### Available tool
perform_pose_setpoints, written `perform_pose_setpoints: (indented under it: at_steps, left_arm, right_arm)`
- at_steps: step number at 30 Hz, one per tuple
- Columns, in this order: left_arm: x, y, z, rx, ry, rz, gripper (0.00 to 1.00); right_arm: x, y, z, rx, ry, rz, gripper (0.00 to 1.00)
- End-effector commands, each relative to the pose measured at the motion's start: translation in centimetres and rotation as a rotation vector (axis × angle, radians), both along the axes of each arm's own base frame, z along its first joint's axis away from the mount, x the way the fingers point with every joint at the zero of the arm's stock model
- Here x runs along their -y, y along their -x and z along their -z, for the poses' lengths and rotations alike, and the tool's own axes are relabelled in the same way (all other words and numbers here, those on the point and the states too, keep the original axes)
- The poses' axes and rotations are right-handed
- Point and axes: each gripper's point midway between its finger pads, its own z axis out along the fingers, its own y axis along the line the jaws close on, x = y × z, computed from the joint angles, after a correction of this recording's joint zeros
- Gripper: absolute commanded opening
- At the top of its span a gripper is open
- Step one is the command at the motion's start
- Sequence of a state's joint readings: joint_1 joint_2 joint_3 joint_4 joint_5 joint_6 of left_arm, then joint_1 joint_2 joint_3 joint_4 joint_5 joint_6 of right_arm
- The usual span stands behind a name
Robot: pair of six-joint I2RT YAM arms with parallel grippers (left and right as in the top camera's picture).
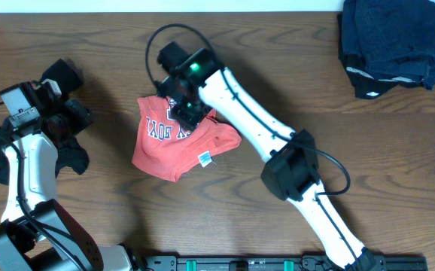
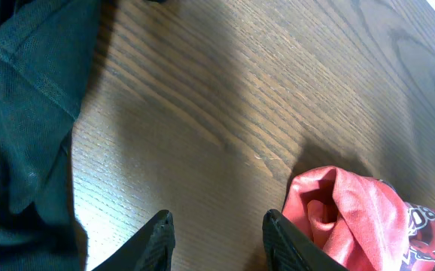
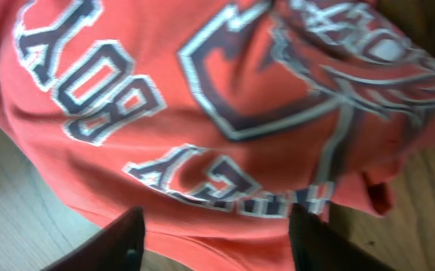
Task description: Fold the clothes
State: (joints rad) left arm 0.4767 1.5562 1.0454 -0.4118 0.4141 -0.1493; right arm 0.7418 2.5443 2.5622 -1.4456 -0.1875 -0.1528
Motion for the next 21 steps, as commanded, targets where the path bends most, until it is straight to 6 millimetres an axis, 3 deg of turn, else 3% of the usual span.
perform_pose_setpoints:
  at_steps: [1,5,10,13,21]
  left_arm:
    - [-0.1,0.0,0.4,-0.012,-0.009,0.008,0.41]
    - [-0.1,0.0,0.4,-0.013,-0.008,0.008,0.41]
    - [-0.1,0.0,0.4,-0.013,-0.008,0.008,0.41]
    - [-0.1,0.0,0.4,-0.013,-0.008,0.008,0.41]
    - [-0.1,0.0,0.4,-0.014,-0.008,0.008,0.41]
  right_arm:
    - [-0.3,0.7,-1.0,-0.064,-0.069,0.029,0.32]
    - [-0.2,2.1,0.8,-0.121,-0.069,-0.055,0.31]
    - [1.5,2.6,3.2,-0.139,0.013,-0.085,0.47]
    - [3.2,1.3,4.6,-0.106,0.072,-0.061,0.56]
    - [5.2,-4.3,7.3,0.027,0.043,-0.005,0.61]
